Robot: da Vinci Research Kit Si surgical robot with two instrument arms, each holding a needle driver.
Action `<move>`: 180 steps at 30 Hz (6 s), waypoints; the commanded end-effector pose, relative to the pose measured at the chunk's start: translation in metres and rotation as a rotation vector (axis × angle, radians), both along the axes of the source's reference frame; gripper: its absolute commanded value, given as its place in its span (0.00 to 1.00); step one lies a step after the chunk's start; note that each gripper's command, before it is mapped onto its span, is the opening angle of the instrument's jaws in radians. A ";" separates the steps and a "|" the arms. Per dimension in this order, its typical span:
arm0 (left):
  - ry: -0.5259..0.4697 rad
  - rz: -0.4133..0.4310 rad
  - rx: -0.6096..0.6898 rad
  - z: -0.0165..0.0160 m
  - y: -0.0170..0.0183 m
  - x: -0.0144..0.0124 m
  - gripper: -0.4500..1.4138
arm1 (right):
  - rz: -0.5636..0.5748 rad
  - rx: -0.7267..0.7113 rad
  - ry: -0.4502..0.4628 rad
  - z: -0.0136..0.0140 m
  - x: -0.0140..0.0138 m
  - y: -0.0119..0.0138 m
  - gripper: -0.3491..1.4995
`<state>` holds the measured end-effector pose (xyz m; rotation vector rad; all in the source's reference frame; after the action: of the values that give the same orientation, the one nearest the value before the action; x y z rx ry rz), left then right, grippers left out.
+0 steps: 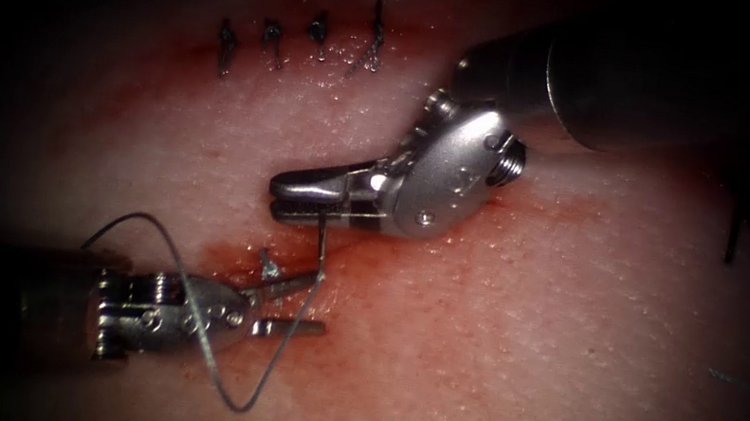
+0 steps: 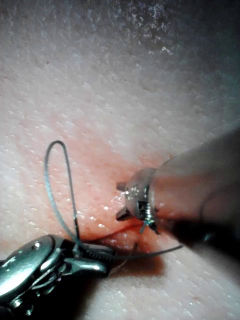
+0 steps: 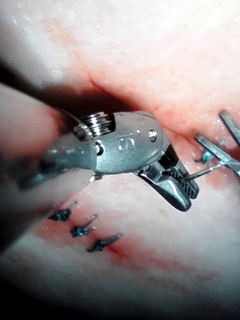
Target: Wound Closure
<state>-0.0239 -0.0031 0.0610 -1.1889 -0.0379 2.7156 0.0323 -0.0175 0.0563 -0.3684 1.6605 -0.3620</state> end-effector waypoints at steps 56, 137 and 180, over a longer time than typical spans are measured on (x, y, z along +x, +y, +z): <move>0.358 0.104 0.250 0.0065 -0.0082 0.0024 0.41 | -0.205 0.735 -0.135 0.0055 0.0049 0.0025 0.00; -0.019 0.195 -0.265 0.0015 -0.0073 0.0014 0.53 | 0.003 1.181 -0.042 0.0059 -0.0069 0.0058 0.88; -0.116 0.165 -0.447 0.0048 -0.0029 -0.0012 0.28 | -0.007 1.149 -0.045 0.0073 -0.0065 0.0035 0.82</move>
<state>-0.0244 -0.0053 0.0653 -1.5164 0.5098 2.8880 0.0250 -0.0135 0.0631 0.4978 1.5591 0.5877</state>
